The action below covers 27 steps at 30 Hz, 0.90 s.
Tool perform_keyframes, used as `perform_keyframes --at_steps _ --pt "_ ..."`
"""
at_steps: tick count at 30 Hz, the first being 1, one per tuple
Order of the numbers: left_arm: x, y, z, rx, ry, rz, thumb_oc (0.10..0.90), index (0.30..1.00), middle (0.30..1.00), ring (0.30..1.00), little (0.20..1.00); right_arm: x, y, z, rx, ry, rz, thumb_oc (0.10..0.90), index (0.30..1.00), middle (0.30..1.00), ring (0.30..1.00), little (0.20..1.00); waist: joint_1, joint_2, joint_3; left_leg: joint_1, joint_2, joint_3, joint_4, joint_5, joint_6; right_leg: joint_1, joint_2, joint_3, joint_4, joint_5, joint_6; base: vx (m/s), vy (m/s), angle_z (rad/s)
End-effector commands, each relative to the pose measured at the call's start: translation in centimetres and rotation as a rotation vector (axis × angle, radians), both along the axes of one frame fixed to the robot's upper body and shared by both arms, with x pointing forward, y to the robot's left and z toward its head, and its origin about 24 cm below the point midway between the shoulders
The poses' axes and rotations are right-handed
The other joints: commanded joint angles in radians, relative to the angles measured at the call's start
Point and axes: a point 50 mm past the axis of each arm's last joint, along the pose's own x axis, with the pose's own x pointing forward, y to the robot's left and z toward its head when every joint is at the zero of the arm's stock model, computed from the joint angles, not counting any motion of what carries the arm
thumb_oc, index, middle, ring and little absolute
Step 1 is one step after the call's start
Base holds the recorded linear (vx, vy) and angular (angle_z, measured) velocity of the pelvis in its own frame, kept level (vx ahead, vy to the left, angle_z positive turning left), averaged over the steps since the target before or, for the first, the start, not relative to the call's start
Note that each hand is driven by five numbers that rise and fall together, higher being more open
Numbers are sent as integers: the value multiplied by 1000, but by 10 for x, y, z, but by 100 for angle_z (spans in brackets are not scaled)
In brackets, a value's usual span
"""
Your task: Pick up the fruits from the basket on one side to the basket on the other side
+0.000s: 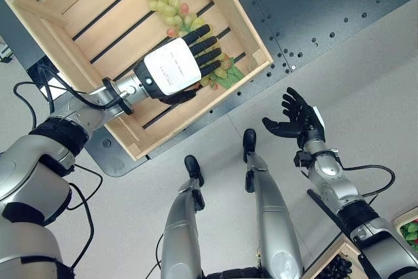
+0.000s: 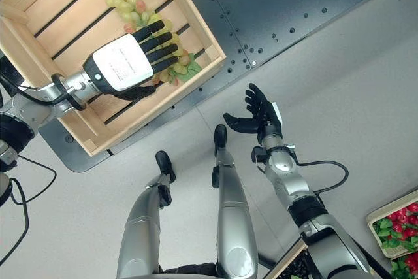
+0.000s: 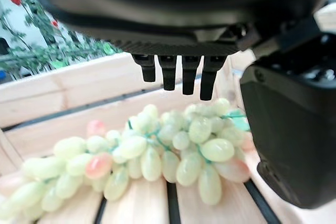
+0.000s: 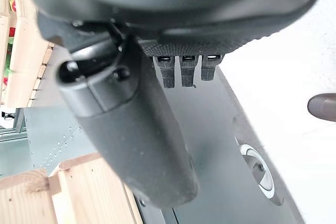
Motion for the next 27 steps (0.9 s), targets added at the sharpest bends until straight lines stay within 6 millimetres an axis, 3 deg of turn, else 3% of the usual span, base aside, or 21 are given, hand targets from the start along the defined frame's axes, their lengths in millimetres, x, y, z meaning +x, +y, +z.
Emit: perform_keyframes --at_steps 1,18,27 --pt "-6 -5 37 -152 -111 -34 800 900 900 900 900 1 1 28 51 -125 25 800 900 900 900 900 12 -6 -12 -106 5 -7 91 3 -13 76 -5 -57 -14 -91 30 0 -8 -3" --pt "11 -19 76 -211 -182 176 800 900 900 900 900 7 9 32 73 -128 32 800 900 900 900 900 -7 -35 -12 -126 15 9 104 3 -16 56 7 -45 -13 -84 32 0 -1 0" --pt "18 -36 85 -156 -105 219 800 900 900 900 900 6 12 30 86 -135 21 800 900 900 900 900 -24 -50 -12 -139 19 27 102 2 -18 39 11 -39 -25 -72 38 0 0 0"
